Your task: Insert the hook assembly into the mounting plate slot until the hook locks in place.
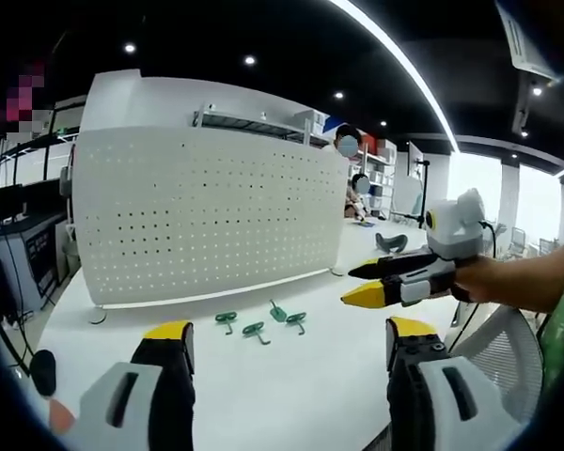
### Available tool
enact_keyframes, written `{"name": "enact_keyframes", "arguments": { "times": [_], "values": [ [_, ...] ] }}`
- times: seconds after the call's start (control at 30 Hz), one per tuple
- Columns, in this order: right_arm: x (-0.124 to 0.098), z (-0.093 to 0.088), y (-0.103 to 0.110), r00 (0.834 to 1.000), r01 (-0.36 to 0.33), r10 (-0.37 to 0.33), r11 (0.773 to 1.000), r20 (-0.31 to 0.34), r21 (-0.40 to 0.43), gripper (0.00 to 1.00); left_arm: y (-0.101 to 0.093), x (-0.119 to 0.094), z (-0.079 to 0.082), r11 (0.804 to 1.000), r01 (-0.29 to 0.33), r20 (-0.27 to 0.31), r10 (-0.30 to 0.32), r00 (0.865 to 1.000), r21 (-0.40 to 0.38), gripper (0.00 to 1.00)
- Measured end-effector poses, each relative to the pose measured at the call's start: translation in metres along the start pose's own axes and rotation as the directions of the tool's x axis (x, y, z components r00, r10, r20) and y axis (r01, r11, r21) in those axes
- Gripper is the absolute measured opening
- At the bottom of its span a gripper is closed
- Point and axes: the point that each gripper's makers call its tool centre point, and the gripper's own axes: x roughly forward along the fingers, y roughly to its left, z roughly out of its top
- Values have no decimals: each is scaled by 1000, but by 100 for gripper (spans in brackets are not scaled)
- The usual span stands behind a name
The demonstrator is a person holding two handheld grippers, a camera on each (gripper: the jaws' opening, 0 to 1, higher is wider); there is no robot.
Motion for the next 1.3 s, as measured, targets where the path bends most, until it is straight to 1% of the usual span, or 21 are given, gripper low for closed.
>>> {"name": "enact_keyframes", "arguments": {
  "times": [0.63, 0.73, 0.83, 0.9, 1.17, 1.3],
  "values": [
    [49, 5, -1, 997, -67, 62, 994, -54, -92, 41, 0, 3, -7, 1000, 1, -19, -1, 1000, -16, 84],
    [56, -2, -3, 994, -78, 69, 992, -81, -102, 36, 0, 4, -9, 1000, 1, -22, -1, 1000, -20, 84],
    [61, -3, -3, 993, -85, 75, 989, -87, -121, 35, 0, 4, -10, 1000, -1, -23, 1, 1000, -23, 83],
    [65, -5, -4, 992, -93, 81, 988, -101, -121, 33, 1, 4, -10, 1000, -2, -26, 2, 1000, -25, 83],
    [83, -11, -8, 985, -126, 103, 977, -141, -169, 28, 2, 3, -11, 1000, -6, -33, 5, 999, -27, 82],
    [91, -16, -7, 981, -145, 118, 973, -155, -179, 27, 2, 4, -11, 1000, -6, -37, 5, 999, -26, 82]
  ]
}}
